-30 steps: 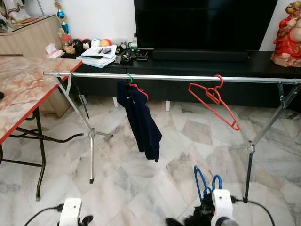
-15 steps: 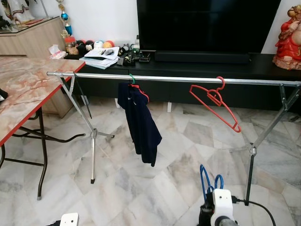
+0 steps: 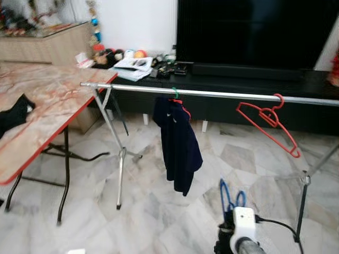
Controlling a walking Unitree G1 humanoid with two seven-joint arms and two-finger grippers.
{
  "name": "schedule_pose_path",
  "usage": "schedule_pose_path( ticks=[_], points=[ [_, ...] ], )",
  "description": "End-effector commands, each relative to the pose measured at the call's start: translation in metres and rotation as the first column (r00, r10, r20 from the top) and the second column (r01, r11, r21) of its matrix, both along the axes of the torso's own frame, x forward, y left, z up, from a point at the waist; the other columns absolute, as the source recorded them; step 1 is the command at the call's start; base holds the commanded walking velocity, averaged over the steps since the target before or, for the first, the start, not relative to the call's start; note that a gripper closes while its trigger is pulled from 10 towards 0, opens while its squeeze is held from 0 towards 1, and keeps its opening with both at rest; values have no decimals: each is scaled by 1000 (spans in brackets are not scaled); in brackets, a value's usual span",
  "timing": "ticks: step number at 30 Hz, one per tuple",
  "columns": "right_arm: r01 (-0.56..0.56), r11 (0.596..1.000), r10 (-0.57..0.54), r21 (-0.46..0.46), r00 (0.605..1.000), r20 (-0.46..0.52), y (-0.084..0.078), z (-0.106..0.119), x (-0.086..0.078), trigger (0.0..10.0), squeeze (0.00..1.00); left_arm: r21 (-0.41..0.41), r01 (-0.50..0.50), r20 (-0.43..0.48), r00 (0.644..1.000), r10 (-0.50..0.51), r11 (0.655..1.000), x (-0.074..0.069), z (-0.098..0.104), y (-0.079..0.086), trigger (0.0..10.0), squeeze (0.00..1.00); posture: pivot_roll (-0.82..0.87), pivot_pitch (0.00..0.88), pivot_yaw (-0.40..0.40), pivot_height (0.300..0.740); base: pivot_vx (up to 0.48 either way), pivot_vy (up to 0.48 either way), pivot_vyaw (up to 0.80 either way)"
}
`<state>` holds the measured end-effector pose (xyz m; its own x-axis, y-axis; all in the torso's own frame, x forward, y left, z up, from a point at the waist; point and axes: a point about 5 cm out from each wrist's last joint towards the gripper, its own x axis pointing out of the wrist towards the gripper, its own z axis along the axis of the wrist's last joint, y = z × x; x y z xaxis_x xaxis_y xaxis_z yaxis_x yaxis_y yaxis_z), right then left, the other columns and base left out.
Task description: Hang hanger
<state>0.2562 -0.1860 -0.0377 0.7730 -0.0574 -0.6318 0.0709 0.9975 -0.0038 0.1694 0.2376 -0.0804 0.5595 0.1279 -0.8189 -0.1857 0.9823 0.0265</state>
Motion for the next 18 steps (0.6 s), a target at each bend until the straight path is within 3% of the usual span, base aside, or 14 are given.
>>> schedule_pose_path(
  ticks=[1,6,18],
  points=[
    [23,1000,-23,-7,1000,16,-5,2,1,10000,0,-11,3,-32,999,-4,1000,-4,-3,-5,10000,0,59,0,56,740,0,465,0],
    [31,999,-31,-11,999,30,-7,5,5,10000,0,-14,8,-27,1000,-8,1000,2,-2,-9,10000,0,62,0,55,740,0,434,0],
    [49,999,-48,-18,997,66,-8,12,13,10000,0,-2,47,-6,999,-47,999,13,5,-3,10000,0,69,0,55,740,0,0,0]
  ],
)
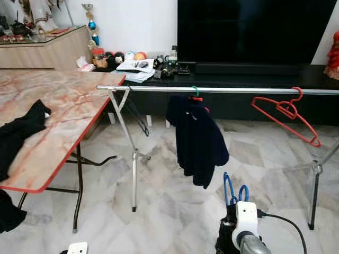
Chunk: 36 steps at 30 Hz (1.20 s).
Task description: Hang hanger
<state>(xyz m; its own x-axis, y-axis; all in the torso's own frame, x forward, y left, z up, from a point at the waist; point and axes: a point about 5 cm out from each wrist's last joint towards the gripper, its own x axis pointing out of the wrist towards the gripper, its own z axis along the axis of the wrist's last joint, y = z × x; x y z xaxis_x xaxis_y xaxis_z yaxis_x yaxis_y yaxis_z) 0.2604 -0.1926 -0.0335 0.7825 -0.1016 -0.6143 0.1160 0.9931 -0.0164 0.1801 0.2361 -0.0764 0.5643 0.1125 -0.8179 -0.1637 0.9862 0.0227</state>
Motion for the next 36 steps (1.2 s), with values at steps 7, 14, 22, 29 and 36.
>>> schedule_pose_path(
  ticks=[7,14,22,29,36],
  points=[
    [15,1000,-14,-14,998,54,-2,10,12,10000,0,-13,30,-7,1000,-30,999,5,1,-3,10000,0,71,0,52,740,-35,0,0],
    [35,999,-33,-26,997,64,-4,13,14,10000,0,-16,30,-7,1000,-30,999,5,1,-3,10000,0,72,0,54,740,-247,0,0],
    [38,999,-36,-27,997,68,-4,13,14,10000,0,-18,35,-7,999,-35,999,5,1,-4,10000,0,76,0,55,740,-260,0,0],
    [43,999,-42,-24,996,74,-3,14,15,10000,0,-19,38,-9,999,-38,999,4,1,-4,10000,0,76,0,56,740,-263,0,0],
    [46,999,-44,-23,995,84,-4,16,17,10000,0,-20,41,-6,999,-41,999,4,1,-4,10000,0,77,0,56,740,-264,0,0]
  ],
)
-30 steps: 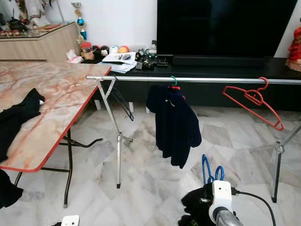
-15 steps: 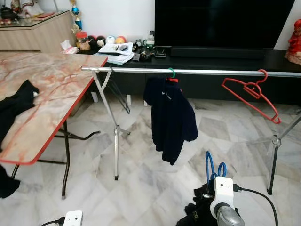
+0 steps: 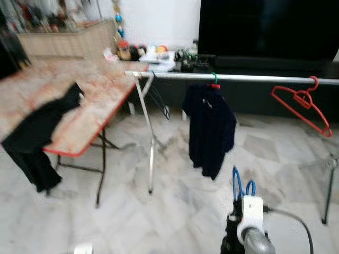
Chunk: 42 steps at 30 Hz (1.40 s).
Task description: Hang hanger
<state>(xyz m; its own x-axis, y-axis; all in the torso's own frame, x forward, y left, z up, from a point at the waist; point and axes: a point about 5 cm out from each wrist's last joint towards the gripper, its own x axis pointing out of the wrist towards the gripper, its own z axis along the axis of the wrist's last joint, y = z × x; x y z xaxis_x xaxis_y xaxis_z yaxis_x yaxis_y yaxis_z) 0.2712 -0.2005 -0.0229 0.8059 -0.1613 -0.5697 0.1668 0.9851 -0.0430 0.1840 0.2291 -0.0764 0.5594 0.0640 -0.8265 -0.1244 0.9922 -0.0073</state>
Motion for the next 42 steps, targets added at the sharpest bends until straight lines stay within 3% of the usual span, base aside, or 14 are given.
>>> schedule_pose_path(
  ticks=[1,17,27,31,32,33,35,36,37,39,40,42],
  points=[
    [-5,1000,5,8,999,35,4,6,7,10000,0,12,1,5,1000,-1,1000,0,1,3,10000,0,77,0,56,740,-266,0,0],
    [-18,1000,19,-20,998,53,4,14,17,10000,0,20,8,29,1000,-8,1000,4,3,5,10000,0,79,0,59,740,-232,0,0],
    [-75,995,78,-69,996,42,4,22,26,10000,0,57,103,154,982,-110,993,32,21,6,10000,0,78,0,62,740,0,0,0],
    [-165,977,171,-138,985,33,3,30,34,10000,0,131,263,236,928,-288,956,50,36,2,10000,0,85,0,60,740,0,0,0],
    [-211,965,219,-158,975,31,3,35,39,10000,0,164,334,277,887,-369,928,63,46,0,10000,0,90,0,59,740,0,0,0],
    [-211,965,219,-158,975,31,3,35,39,10000,0,164,334,277,887,-369,928,63,46,0,10000,0,90,0,59,740,0,0,0],
    [-279,941,290,-193,956,33,4,43,46,10000,0,193,381,358,830,-427,904,83,66,-2,10000,0,91,2,60,740,0,0,0],
    [-279,941,290,-193,956,33,4,43,46,10000,0,193,381,358,830,-427,904,83,66,-2,10000,0,91,2,60,740,0,0,0],
    [-316,930,331,-186,942,53,6,49,51,10000,0,204,396,407,797,-445,895,93,77,-4,10000,0,91,2,60,740,0,0,0],
    [-352,917,369,-187,927,67,8,55,54,10000,0,211,410,437,772,-461,887,99,85,-5,10000,0,93,11,56,740,0,0,0],
    [-515,808,550,-285,834,50,12,69,63,10000,0,270,495,477,676,-561,826,108,102,-12,10000,0,92,18,53,740,0,0,0],
    [-577,752,618,-318,786,36,14,75,65,10000,0,305,540,476,627,-617,785,109,106,-16,10000,0,92,18,53,740,0,0,0]
  ],
)
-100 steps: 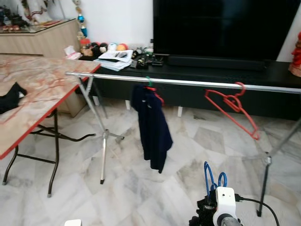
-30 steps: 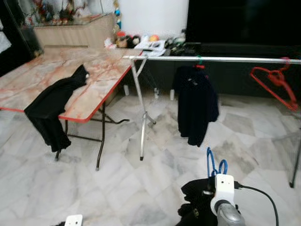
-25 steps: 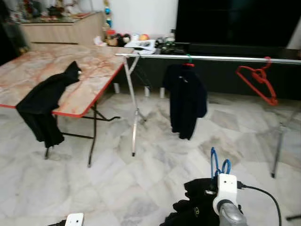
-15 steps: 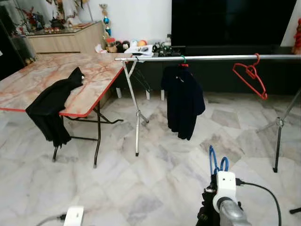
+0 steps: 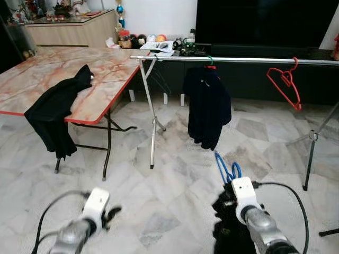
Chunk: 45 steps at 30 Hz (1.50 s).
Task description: Hang hanger
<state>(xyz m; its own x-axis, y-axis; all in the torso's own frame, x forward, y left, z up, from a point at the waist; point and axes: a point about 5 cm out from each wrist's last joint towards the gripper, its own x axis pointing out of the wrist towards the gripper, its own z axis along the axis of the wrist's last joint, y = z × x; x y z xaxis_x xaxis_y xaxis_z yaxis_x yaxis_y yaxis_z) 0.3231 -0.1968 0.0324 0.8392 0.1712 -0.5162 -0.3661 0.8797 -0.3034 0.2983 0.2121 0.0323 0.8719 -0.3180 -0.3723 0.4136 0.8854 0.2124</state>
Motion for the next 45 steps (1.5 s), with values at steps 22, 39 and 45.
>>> schedule_pose_path(
  ticks=[22,39,45],
  points=[
    [-752,641,767,-151,622,161,28,133,10,10000,0,16,482,-48,876,-481,876,7,25,-51,10000,0,63,32,24,740,0,0,0],
    [-803,559,826,-206,517,227,54,166,-2,10000,0,-61,385,-33,921,-387,921,19,27,-57,10000,0,54,28,9,740,0,0,0],
    [-808,548,834,-216,505,225,56,172,-5,10000,0,-60,352,-34,934,-355,934,22,26,-55,10000,0,48,28,5,740,0,0,0]
  ],
)
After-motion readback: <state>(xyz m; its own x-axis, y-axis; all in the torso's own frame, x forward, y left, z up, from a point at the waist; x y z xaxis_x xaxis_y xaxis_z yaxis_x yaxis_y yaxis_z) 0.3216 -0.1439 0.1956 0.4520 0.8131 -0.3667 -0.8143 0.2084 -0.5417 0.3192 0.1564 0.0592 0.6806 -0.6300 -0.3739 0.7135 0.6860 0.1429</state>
